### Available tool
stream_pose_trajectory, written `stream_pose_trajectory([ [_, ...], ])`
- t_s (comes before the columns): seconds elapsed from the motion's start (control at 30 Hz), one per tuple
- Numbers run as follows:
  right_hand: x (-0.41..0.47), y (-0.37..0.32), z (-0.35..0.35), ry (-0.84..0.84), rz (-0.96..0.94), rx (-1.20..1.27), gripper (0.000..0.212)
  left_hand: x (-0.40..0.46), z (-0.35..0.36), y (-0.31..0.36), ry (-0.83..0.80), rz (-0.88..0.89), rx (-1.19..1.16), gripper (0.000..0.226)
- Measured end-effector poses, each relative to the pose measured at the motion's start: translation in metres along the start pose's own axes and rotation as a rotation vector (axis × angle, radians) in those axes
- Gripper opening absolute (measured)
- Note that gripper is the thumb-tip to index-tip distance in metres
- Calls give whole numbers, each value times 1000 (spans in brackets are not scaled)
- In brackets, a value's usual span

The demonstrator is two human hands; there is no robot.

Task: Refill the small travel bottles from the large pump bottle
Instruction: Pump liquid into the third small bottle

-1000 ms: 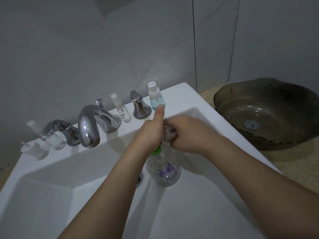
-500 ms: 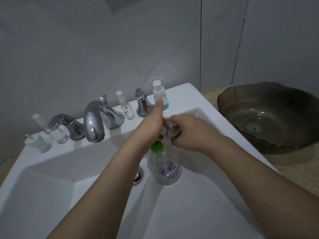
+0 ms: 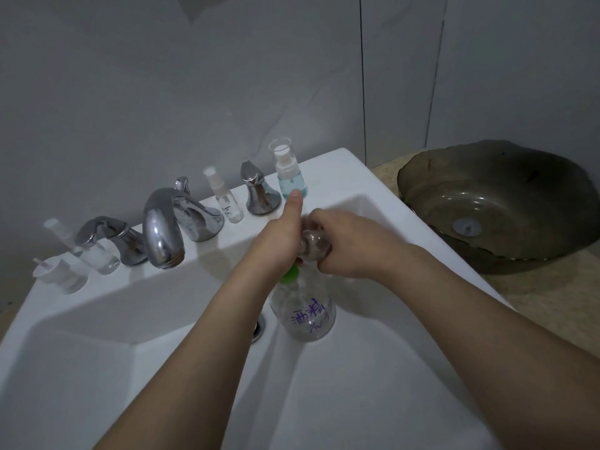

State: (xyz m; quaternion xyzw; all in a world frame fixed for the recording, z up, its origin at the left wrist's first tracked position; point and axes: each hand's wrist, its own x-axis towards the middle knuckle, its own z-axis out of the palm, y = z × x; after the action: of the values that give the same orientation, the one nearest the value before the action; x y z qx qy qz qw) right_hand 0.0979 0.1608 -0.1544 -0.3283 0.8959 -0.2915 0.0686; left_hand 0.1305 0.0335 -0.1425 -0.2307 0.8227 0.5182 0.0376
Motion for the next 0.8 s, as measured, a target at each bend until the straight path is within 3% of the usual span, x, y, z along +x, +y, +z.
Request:
stream_pose_trajectory([
  [0.23, 0, 0, -7, -2, 27, 34, 33, -4, -10, 14, -17, 4, 20, 72],
  [0.43, 3, 2, -6, 21, 34, 6, 23, -4, -12, 13, -31, -14, 85, 77],
  [0.6, -1, 1, -7, -13, -2, -43, 40, -3, -4, 6, -28, -29, 118, 87],
  [0.8, -5, -3, -9, -16, -23, -64, 44, -1, -2, 3, -20, -55, 84, 91],
])
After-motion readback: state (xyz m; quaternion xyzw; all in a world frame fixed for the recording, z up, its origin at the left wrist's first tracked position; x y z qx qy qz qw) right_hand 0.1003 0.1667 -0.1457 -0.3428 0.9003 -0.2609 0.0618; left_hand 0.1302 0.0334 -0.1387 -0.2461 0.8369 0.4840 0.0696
